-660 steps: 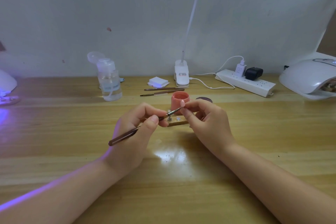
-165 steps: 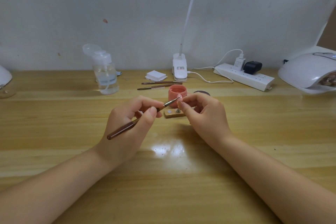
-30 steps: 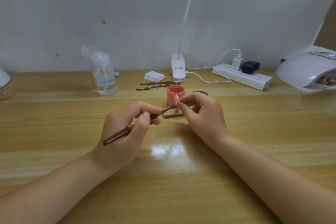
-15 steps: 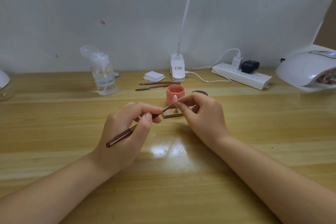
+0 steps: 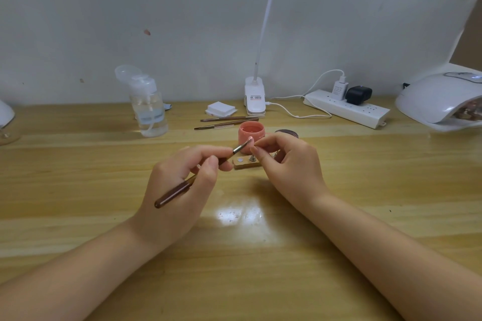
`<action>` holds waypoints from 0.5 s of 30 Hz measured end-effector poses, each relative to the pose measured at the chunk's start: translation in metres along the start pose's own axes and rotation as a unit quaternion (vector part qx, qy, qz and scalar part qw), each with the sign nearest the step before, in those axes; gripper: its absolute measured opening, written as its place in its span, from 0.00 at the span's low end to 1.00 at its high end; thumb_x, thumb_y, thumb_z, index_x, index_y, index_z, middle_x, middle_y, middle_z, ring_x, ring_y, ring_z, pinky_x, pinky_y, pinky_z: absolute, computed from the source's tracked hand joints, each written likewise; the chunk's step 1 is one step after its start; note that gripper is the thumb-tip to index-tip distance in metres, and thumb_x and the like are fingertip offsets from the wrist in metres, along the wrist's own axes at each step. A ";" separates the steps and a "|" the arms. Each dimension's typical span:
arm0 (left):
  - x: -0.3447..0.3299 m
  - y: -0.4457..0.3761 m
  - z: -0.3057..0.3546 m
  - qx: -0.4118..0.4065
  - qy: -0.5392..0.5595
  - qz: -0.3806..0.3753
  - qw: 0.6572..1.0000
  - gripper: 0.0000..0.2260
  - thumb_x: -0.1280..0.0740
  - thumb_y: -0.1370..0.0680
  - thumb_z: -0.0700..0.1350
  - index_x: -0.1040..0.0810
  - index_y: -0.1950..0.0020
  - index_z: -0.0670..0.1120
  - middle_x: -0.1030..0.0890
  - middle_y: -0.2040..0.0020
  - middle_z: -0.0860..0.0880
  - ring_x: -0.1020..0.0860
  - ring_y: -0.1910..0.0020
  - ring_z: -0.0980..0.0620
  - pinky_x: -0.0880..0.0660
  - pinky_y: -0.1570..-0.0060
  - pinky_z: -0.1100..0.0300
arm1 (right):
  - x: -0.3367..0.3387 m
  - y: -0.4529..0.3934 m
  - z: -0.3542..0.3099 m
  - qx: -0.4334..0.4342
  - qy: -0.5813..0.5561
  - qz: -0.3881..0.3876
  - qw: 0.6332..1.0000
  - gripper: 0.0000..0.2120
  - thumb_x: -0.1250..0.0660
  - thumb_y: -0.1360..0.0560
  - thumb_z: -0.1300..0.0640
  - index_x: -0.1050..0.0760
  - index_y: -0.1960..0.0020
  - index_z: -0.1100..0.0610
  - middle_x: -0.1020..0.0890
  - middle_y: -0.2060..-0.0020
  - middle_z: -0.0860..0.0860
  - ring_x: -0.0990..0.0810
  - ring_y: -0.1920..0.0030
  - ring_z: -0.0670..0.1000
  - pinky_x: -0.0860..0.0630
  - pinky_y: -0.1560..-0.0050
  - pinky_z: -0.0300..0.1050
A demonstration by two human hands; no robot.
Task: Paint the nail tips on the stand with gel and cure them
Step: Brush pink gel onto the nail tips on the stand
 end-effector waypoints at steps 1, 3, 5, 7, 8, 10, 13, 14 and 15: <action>0.000 -0.001 0.000 0.008 -0.001 0.004 1.000 0.14 0.42 0.22 0.51 0.18 0.45 0.51 0.16 0.54 0.58 0.18 0.51 0.56 0.23 0.51 0.58 | 0.000 0.000 0.000 -0.001 -0.003 -0.003 1.000 0.02 0.28 0.27 0.55 0.18 0.58 0.52 0.17 0.64 0.44 0.28 0.71 0.42 0.34 0.64 0.38; -0.001 -0.001 -0.002 0.023 0.003 0.004 1.000 0.15 0.42 0.22 0.52 0.19 0.43 0.51 0.16 0.53 0.59 0.19 0.53 0.55 0.23 0.53 0.56 | 0.000 0.000 0.000 -0.002 -0.006 -0.009 1.000 0.02 0.28 0.26 0.55 0.18 0.57 0.52 0.17 0.64 0.44 0.28 0.72 0.42 0.34 0.64 0.39; -0.001 0.000 -0.002 0.028 0.012 -0.004 1.000 0.15 0.41 0.22 0.52 0.19 0.44 0.52 0.15 0.53 0.58 0.18 0.56 0.54 0.23 0.54 0.56 | -0.001 0.000 0.000 -0.004 -0.010 -0.012 1.000 0.02 0.29 0.26 0.55 0.18 0.57 0.52 0.16 0.63 0.45 0.29 0.72 0.43 0.33 0.64 0.40; 0.000 0.001 -0.002 0.019 0.019 -0.009 1.000 0.13 0.42 0.22 0.50 0.18 0.46 0.51 0.15 0.54 0.57 0.17 0.55 0.55 0.22 0.54 0.60 | 0.000 0.000 0.000 -0.007 -0.014 -0.007 1.000 0.02 0.28 0.26 0.55 0.18 0.57 0.51 0.16 0.63 0.45 0.28 0.72 0.44 0.30 0.65 0.43; 0.001 0.001 -0.002 0.010 0.023 -0.007 1.000 0.13 0.42 0.22 0.48 0.18 0.47 0.50 0.15 0.55 0.56 0.17 0.53 0.56 0.23 0.53 0.63 | 0.000 0.000 0.000 -0.008 -0.016 -0.006 1.000 0.02 0.28 0.26 0.55 0.18 0.57 0.51 0.16 0.63 0.45 0.27 0.71 0.45 0.29 0.64 0.44; 0.002 0.002 -0.003 -0.002 0.026 0.004 1.000 0.13 0.43 0.22 0.47 0.18 0.47 0.49 0.15 0.55 0.55 0.17 0.52 0.56 0.24 0.52 0.66 | 0.000 0.000 0.000 -0.010 -0.018 -0.011 1.000 0.02 0.29 0.25 0.54 0.18 0.56 0.51 0.16 0.62 0.45 0.27 0.71 0.45 0.29 0.64 0.44; 0.000 0.001 -0.004 0.008 0.030 0.011 0.999 0.14 0.43 0.21 0.49 0.19 0.44 0.50 0.15 0.55 0.56 0.18 0.54 0.54 0.24 0.52 0.64 | 0.000 0.000 0.001 -0.011 -0.019 -0.013 1.000 0.03 0.29 0.25 0.53 0.18 0.57 0.52 0.16 0.62 0.45 0.29 0.72 0.44 0.32 0.65 0.41; -0.001 0.000 -0.004 0.014 0.029 0.008 0.999 0.14 0.42 0.21 0.50 0.20 0.44 0.51 0.15 0.54 0.56 0.18 0.54 0.54 0.24 0.52 0.64 | 0.000 0.000 0.000 -0.012 -0.019 -0.013 1.000 0.03 0.28 0.26 0.54 0.18 0.57 0.52 0.16 0.63 0.45 0.29 0.72 0.44 0.32 0.65 0.40; -0.002 0.000 -0.004 0.018 0.030 0.001 0.999 0.13 0.42 0.21 0.51 0.20 0.43 0.52 0.15 0.53 0.56 0.18 0.54 0.54 0.24 0.52 0.65 | 0.000 0.000 0.000 -0.012 -0.020 -0.013 1.000 0.03 0.29 0.26 0.54 0.18 0.57 0.52 0.16 0.63 0.45 0.29 0.72 0.44 0.33 0.65 0.40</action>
Point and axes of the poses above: each hand's wrist, its own y-axis away from the middle knuckle, its own x-axis out of the back of the hand, z = x × y, the point moved 2 cm from there along -y, towards the middle knuckle
